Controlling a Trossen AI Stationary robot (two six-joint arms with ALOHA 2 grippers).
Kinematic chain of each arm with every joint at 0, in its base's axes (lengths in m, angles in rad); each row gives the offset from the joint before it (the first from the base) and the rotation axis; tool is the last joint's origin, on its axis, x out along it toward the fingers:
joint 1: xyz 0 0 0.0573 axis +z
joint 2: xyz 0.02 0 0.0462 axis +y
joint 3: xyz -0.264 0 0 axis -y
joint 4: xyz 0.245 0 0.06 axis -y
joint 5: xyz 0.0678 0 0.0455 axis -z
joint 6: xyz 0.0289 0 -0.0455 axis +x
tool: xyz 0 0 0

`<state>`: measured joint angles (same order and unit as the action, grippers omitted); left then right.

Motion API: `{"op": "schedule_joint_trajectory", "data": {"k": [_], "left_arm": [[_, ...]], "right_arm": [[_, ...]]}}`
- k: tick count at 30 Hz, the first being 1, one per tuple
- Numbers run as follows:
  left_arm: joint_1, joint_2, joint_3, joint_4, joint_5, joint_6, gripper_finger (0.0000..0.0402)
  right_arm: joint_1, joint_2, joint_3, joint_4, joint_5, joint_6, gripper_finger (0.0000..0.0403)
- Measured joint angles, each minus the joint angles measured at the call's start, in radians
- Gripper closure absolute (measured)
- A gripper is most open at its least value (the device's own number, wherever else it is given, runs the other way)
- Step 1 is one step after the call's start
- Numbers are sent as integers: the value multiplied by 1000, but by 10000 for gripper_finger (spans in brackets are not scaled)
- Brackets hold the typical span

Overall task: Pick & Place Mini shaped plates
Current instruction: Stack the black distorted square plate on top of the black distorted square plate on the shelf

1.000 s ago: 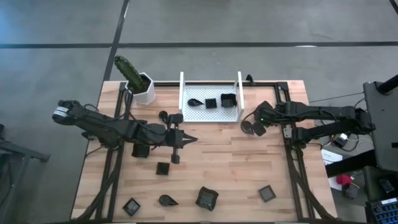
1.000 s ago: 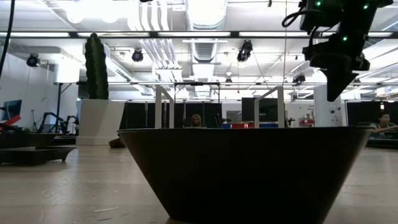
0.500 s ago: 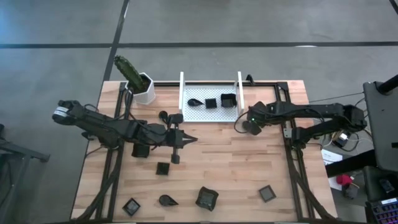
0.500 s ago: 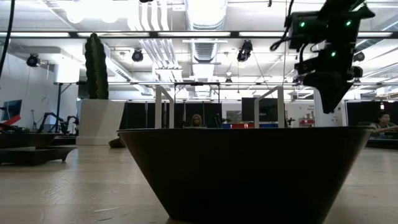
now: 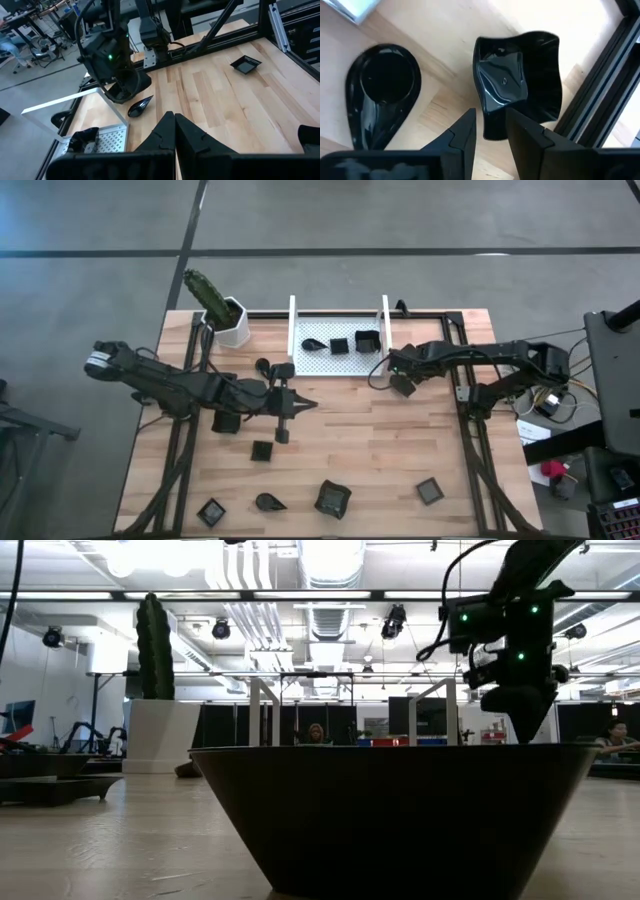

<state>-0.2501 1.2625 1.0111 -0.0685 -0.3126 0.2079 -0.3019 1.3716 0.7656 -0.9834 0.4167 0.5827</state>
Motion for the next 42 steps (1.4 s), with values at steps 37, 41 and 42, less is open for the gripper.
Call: {"op": "schedule_joint_trajectory", "data": {"k": [37,41,42], "left_arm": [[0,0,0,1,0,1,401],[0,0,0,1,0,1,401],[0,0,0,1,0,0,401]], "right_arm": [[-23,37,-121,188,4,-150,393],[-5,12,-97,138,3,-142,394],[3,2,-87,121,4,-136,394]]}}
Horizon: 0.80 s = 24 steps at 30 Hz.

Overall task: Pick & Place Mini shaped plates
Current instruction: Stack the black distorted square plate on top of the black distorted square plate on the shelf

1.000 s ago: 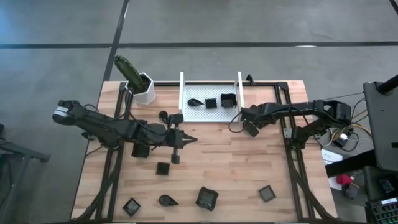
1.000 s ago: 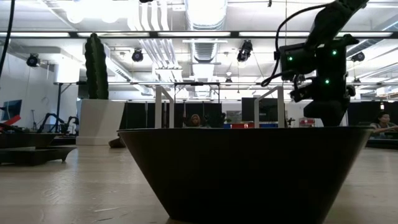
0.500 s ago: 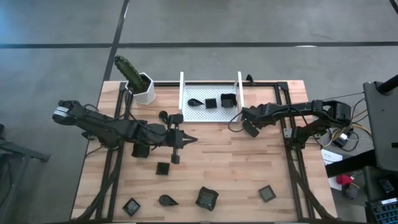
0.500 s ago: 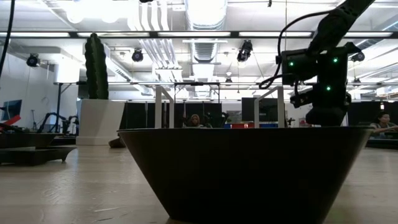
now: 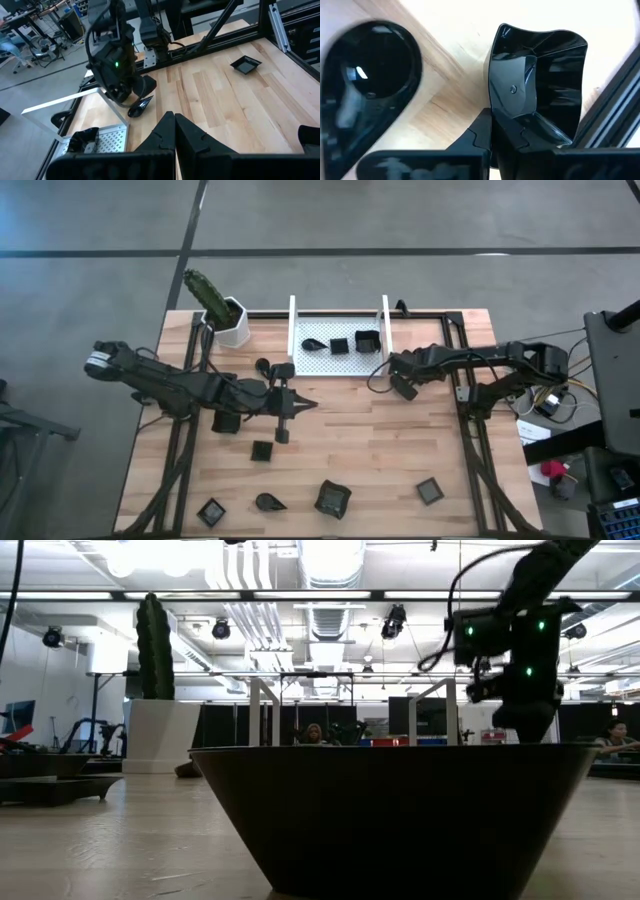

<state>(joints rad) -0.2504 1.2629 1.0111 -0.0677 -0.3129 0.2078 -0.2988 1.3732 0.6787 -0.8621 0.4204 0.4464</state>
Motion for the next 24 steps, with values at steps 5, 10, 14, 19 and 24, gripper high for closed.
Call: {"op": "schedule_joint_trajectory", "data": {"k": [5,10,14,19,24], "left_arm": [[0,0,0,0,0,-4,401],[0,0,0,0,0,-5,401],[0,0,0,0,0,-5,401],[0,0,0,0,0,-7,401],[0,0,0,0,0,-6,401]], "right_arm": [[42,-60,68,-117,0,29,394],[76,-115,154,-255,18,46,394],[98,-145,257,-398,98,79,394],[103,-165,393,-447,159,54,395],[103,-133,531,-431,167,-107,395]]}}
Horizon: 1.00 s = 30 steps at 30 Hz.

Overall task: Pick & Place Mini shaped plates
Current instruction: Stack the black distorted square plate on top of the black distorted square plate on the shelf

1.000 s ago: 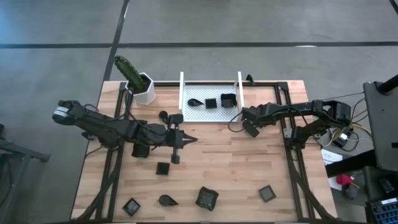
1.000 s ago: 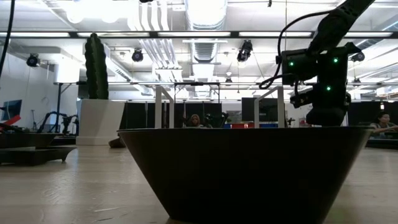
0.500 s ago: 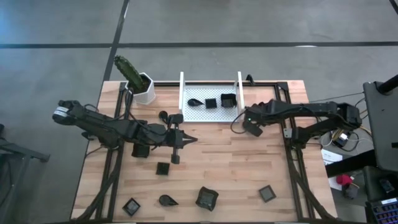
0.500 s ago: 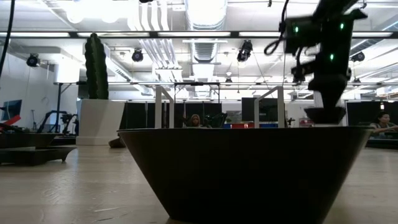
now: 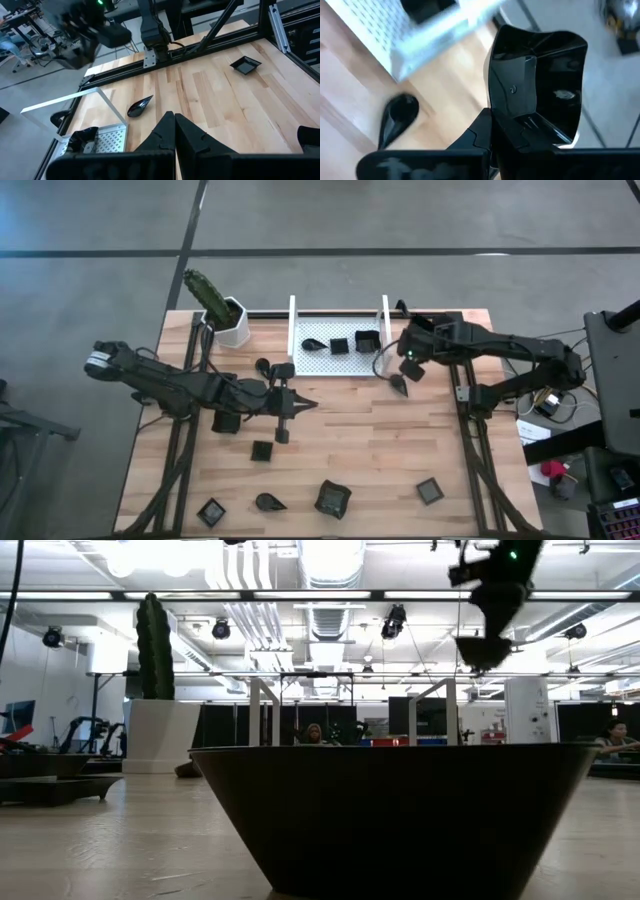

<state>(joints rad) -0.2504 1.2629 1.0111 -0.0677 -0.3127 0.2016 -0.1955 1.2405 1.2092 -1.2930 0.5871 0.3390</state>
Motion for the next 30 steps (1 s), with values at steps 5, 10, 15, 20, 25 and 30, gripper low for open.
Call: {"op": "schedule_joint_trajectory", "data": {"k": [5,10,15,20,25,30], "left_arm": [[0,0,0,0,0,0,401],[0,0,0,0,0,0,401],[0,0,0,0,0,0,401],[0,0,0,0,0,0,401],[0,0,0,-1,0,-2,401],[0,0,0,-4,0,-17,401]], "right_arm": [[-1,58,137,25,46,-127,395],[-1,150,222,129,-7,-353,395],[-4,255,265,239,-125,-545,395],[-21,337,294,299,-218,-644,395],[-57,415,285,320,-230,-657,395],[-80,484,263,368,-229,-678,395]]}}
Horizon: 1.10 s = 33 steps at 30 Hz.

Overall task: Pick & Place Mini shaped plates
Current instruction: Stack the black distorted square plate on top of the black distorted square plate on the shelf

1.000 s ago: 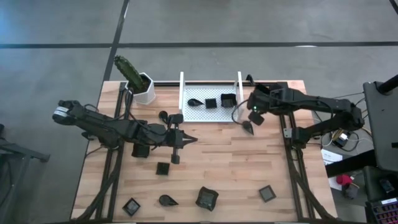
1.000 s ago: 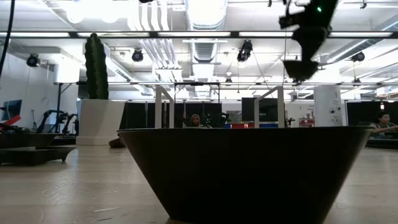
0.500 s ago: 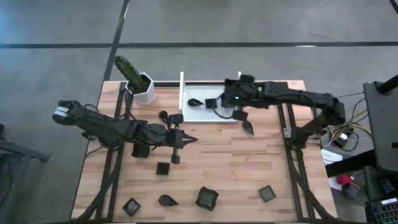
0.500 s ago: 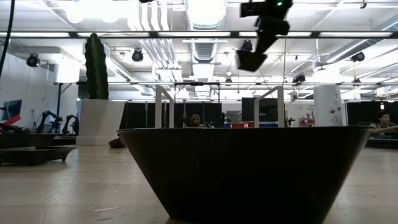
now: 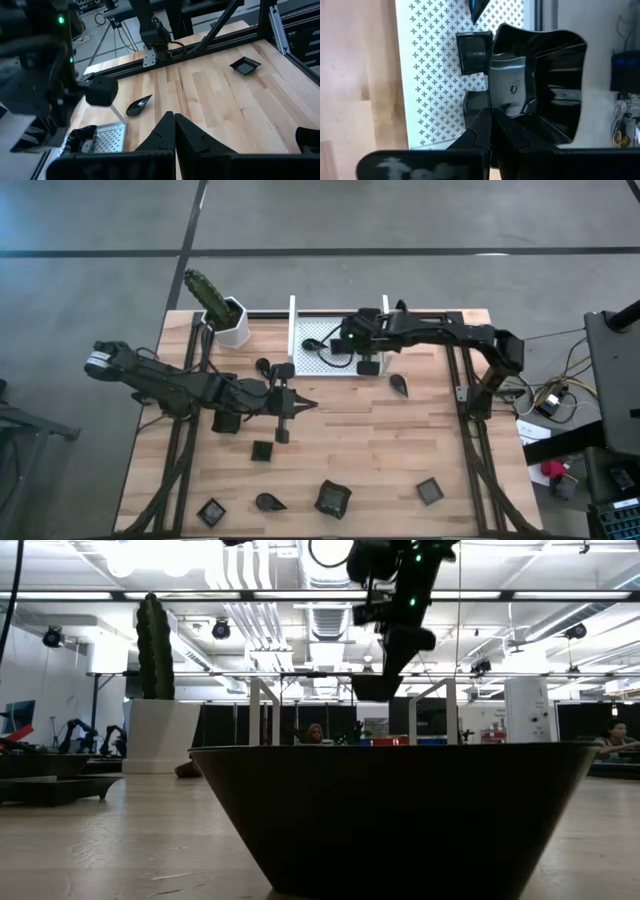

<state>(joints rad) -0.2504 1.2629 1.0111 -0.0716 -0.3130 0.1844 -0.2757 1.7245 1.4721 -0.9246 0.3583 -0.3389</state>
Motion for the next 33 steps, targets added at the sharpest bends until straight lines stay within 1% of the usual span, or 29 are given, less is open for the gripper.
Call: {"op": "schedule_joint_trajectory", "data": {"k": [4,13,22,33], "left_arm": [[0,0,0,-9,0,-1,401],[0,0,0,-18,0,-1,401],[0,0,0,-19,0,-1,401],[0,-1,0,-18,0,-1,401]], "right_arm": [[-10,41,-7,-8,7,28,395],[-25,109,-17,-15,8,33,395],[-69,105,-29,-38,11,74,395],[-92,145,-54,-37,7,37,395]]}}
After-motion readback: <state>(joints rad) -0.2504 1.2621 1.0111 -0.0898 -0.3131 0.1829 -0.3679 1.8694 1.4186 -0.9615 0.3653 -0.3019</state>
